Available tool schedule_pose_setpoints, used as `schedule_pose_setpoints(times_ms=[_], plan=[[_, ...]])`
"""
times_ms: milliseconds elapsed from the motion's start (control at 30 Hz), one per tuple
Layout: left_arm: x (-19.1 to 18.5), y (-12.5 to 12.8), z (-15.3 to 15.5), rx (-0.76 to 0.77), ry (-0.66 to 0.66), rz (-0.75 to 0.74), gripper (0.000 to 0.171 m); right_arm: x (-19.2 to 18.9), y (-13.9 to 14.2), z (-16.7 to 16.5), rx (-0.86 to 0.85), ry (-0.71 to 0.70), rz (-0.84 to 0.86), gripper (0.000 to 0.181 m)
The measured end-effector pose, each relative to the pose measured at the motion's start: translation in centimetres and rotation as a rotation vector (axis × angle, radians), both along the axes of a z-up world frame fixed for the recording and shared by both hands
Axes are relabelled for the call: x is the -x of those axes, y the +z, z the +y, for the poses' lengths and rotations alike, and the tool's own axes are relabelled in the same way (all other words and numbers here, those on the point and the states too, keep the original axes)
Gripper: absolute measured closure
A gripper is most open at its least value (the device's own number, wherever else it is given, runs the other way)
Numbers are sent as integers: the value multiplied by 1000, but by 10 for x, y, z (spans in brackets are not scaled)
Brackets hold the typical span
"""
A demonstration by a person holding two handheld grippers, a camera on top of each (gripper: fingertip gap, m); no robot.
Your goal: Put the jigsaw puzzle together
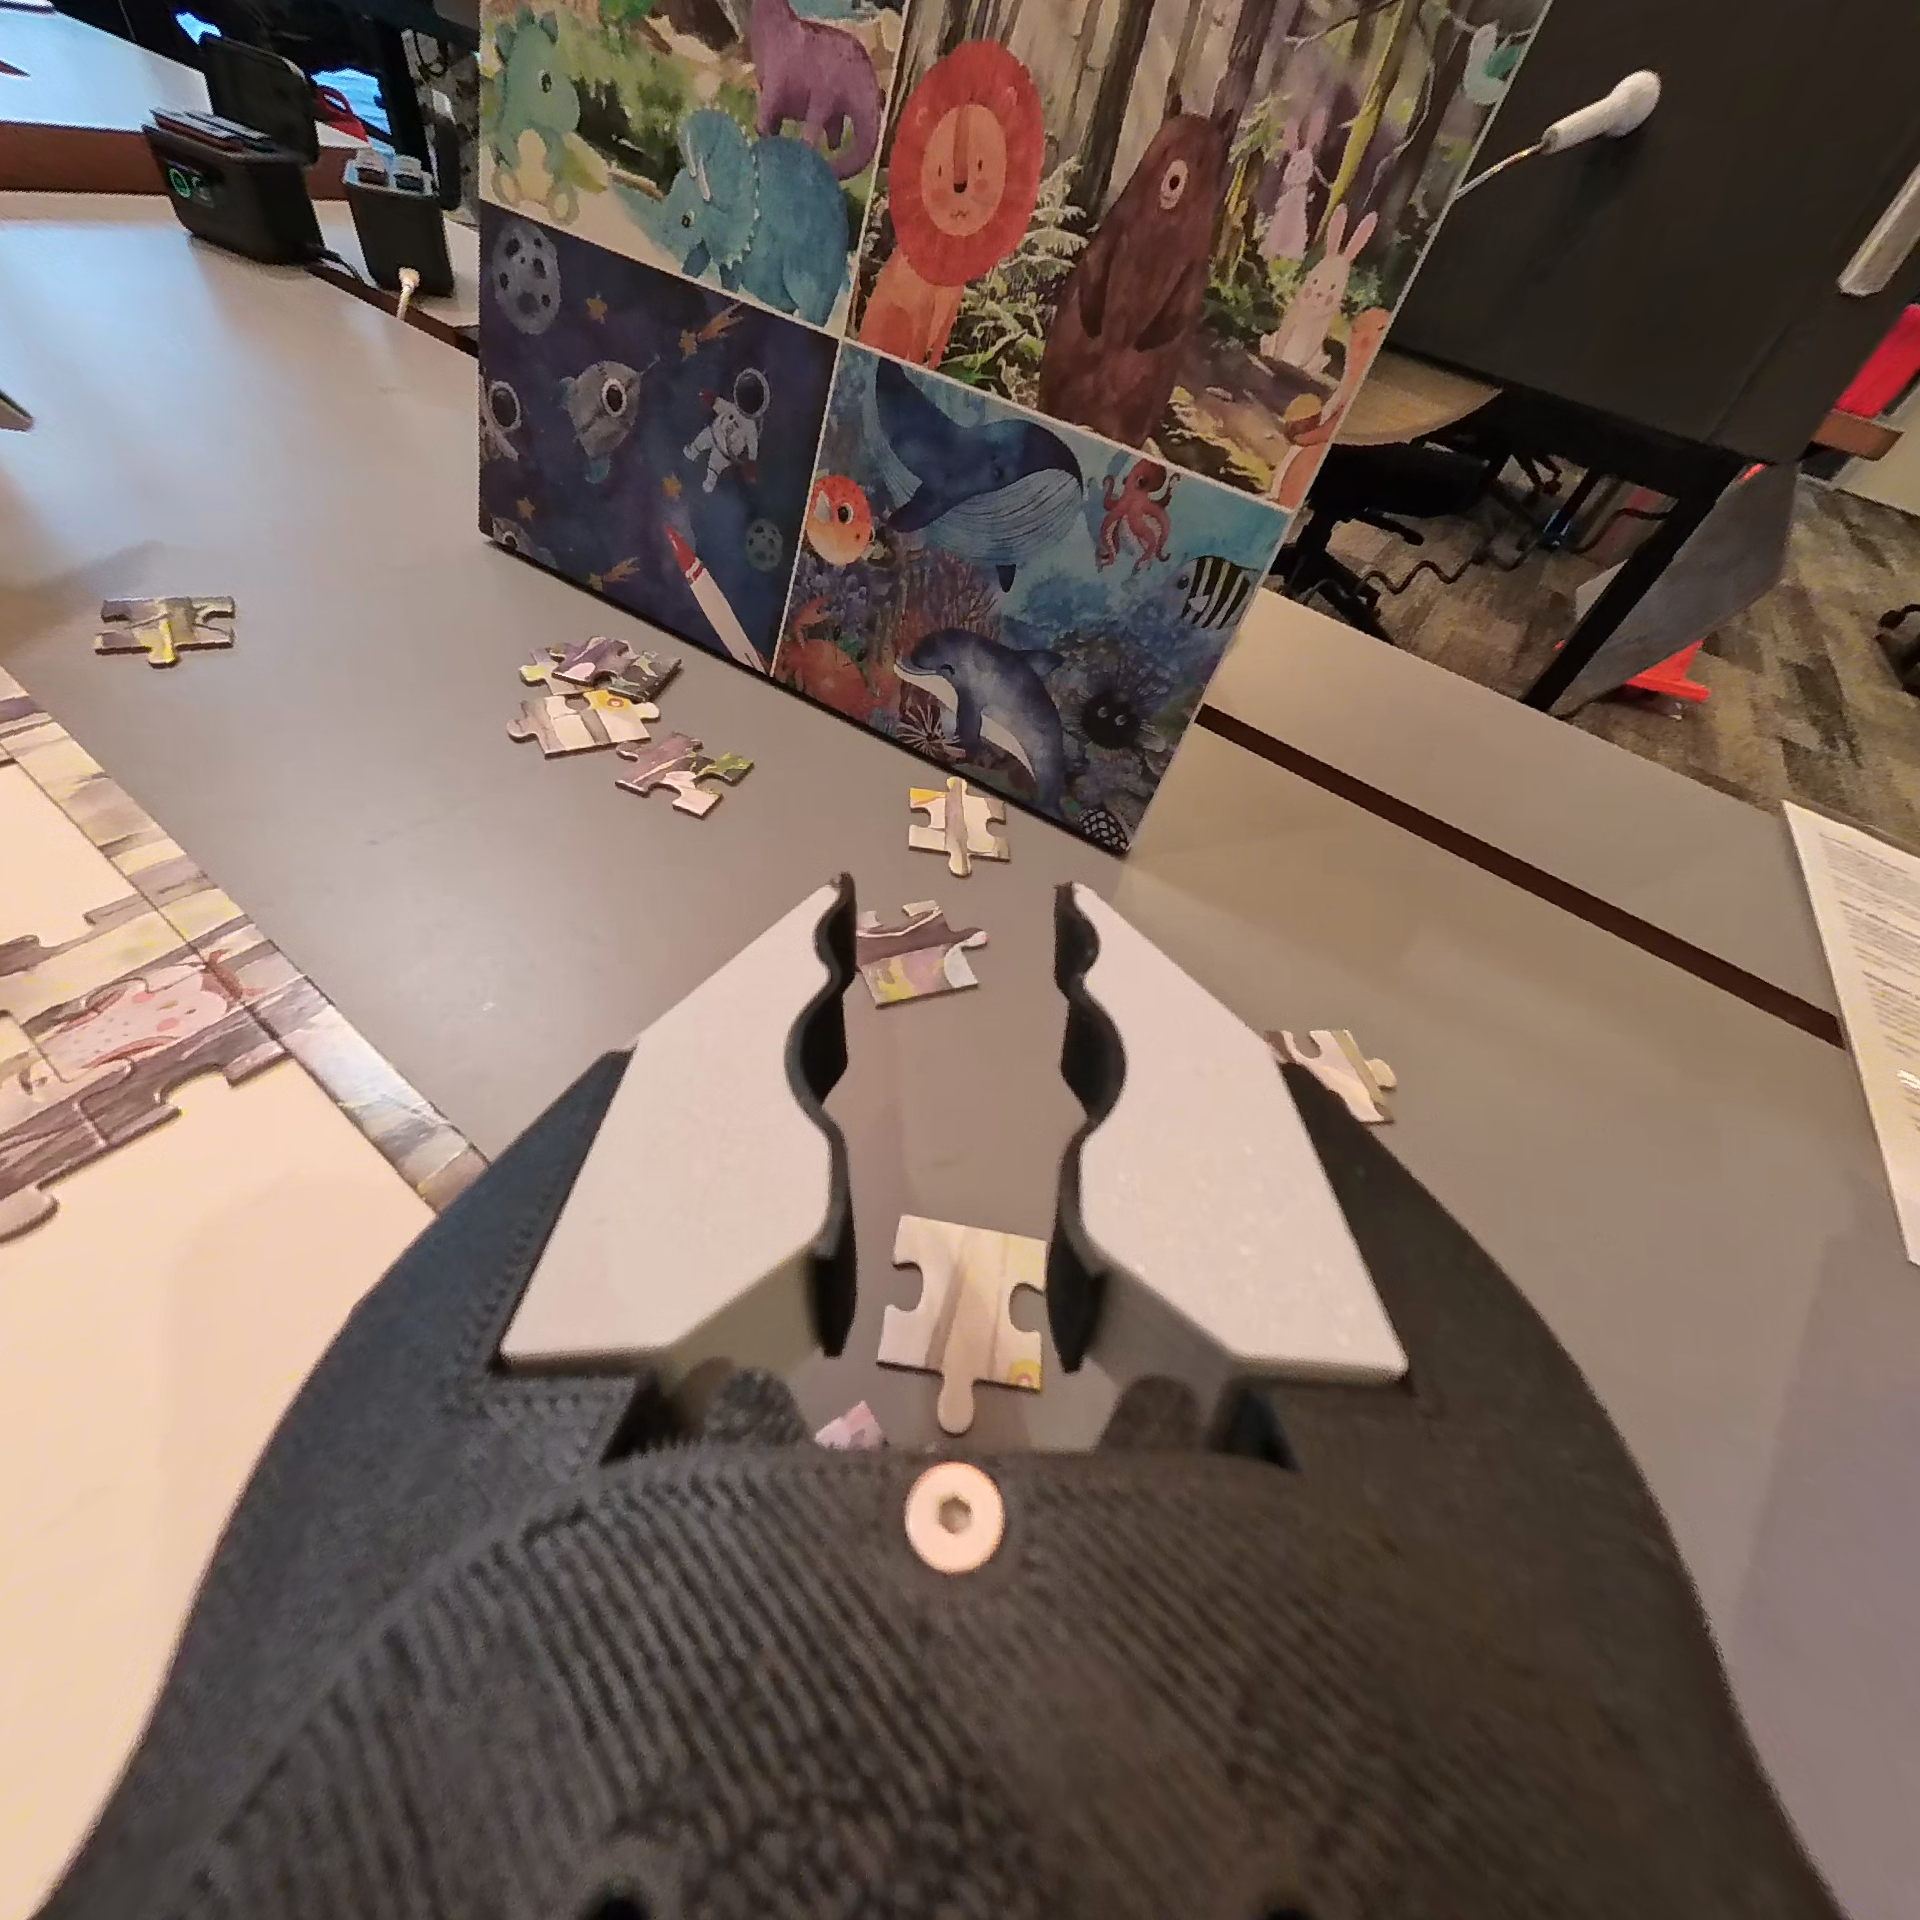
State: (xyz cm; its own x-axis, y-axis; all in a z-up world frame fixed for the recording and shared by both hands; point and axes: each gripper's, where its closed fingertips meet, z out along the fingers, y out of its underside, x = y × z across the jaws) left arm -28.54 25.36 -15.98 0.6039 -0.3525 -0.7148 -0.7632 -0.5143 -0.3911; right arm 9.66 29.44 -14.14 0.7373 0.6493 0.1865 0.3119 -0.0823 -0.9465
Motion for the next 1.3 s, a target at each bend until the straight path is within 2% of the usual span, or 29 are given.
schedule_pose_setpoints(times_ms=[67,233,433,533,633,833,1300], plan=[[1,-2,-3,32,9,27,109,-1,0,0,-3,-5,0,145],[1,-2,-11,67,30,96,101,-2,0,2,0,-22,3,145],[-2,5,-11,41,11,55,103,-6,5,3,-15,-35,35,146],[-12,-3,-11,73,-24,-24,104,-5,4,3,-6,-32,33,146],[-39,-20,-14,154,-88,-220,103,-4,3,3,-4,-28,26,146],[-44,-40,-14,211,-98,-230,103,-3,3,1,-4,-13,28,147],[-58,-37,-12,231,-123,-486,103,0,3,-1,-5,7,22,147]])
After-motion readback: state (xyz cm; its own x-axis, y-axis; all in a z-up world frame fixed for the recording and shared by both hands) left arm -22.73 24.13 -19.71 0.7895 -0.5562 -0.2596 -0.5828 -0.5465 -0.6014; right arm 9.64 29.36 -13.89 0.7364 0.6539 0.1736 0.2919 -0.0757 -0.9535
